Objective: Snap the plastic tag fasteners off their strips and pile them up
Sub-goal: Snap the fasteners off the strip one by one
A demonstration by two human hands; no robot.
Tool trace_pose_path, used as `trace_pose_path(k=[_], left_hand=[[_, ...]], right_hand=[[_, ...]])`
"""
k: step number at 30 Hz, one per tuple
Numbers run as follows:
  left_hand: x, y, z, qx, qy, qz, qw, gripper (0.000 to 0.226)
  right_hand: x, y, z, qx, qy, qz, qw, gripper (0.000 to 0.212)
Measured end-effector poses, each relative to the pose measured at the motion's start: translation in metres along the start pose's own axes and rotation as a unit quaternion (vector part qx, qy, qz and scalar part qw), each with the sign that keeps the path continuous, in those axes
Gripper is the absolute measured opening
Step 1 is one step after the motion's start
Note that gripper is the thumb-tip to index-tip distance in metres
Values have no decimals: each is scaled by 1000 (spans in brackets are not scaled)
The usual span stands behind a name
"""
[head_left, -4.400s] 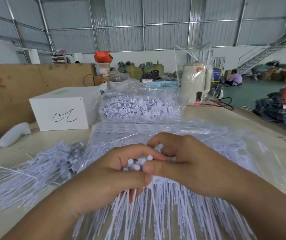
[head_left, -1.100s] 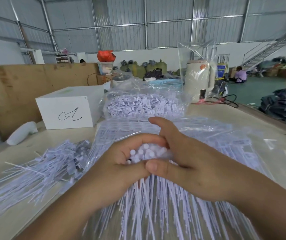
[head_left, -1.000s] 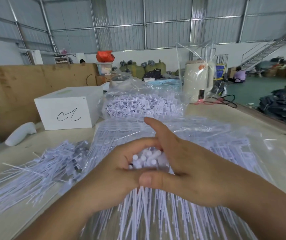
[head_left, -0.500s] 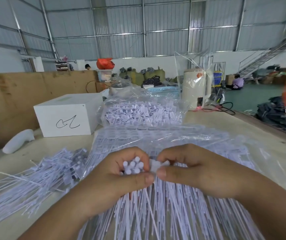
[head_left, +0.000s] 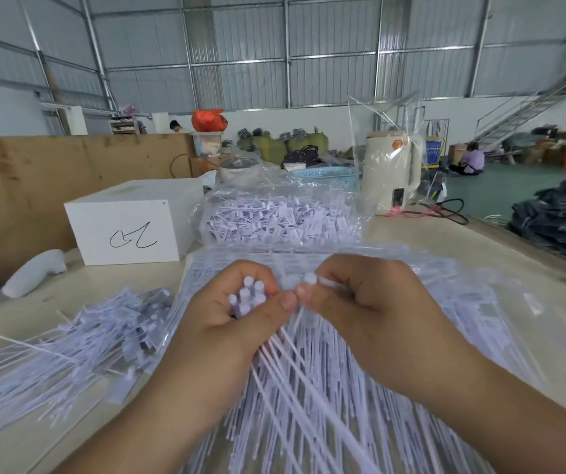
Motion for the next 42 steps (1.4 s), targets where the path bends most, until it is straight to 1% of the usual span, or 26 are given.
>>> trace_pose_path(k=[2,4,6,7,8,9,11,12,13,15,16,19,21,22,24,25,27,29,32,35,37,39,42], left_hand=[[2,-1,1,14,3,-28,1000,25],[1,3,1,18,14,-48,999,26],[-3,10,1,21,34,-46,998,25],[-5,11,1,15,38,-26,999,25],[-6,11,1,2,37,4,999,24],[-6,9,1,-14,37,39,998,24],[-3,5,5,-31,46,110,992,31],[-2,4,6,-37,53,138,988,36],[-2,4,8,-46,61,161,984,39],[-3,6,6,-64,66,191,977,38],[-5,8,6,-70,66,189,977,36],[-9,12,9,-113,64,142,981,33],[-8,10,10,-119,68,141,980,25],[-7,8,9,-106,73,159,979,25],[-1,2,5,-54,86,225,969,35],[2,-1,3,-29,93,255,962,39],[5,-3,0,-6,108,289,951,43],[4,-1,0,-7,125,316,940,44],[6,-2,3,-43,128,359,923,45],[4,-1,8,-71,114,329,935,40],[-1,3,11,-66,115,282,950,32],[-6,8,14,-74,124,245,959,28],[-4,7,16,-59,130,241,960,27]], right_hand=[[-1,0,2,-20,-2,-38,999,42],[-5,7,-1,-10,-1,-64,998,45],[-8,15,-11,4,-18,-49,999,42],[-8,18,-15,-4,-31,-22,999,36],[-7,18,-18,-27,-45,15,999,25],[-5,16,-19,-54,-61,63,995,20],[-1,9,-19,-59,-54,141,987,44],[1,6,-20,-49,-44,158,985,53],[1,5,-19,-49,-37,165,984,57],[2,5,-22,-71,-39,168,983,59],[2,5,-22,-84,-37,168,981,57],[2,5,-21,-121,-32,152,980,44],[2,5,-19,-120,-25,149,981,39],[3,3,-19,-101,-19,152,983,40],[4,-1,-18,-50,-6,158,986,45],[5,-3,-18,-40,-7,159,986,47],[8,-5,-17,-58,-20,161,985,46],[9,-6,-15,-65,-9,168,984,38],[10,-10,-13,-66,1,186,980,27],[9,-8,-16,-55,-11,188,981,33],[7,-5,-24,-51,-48,212,975,40],[6,-3,-31,-22,-77,230,970,47],[2,-1,-34,24,-73,199,977,48]])
Point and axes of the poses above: each hand's wrist, its own x-axis away from the middle knuckle, its own y-axis out of the back of the hand, z = x × y, the point moved 4 cm from there along -x, towards the middle knuckle, and after that the axes turned 12 degrees about -z, right-handed, at the moved point
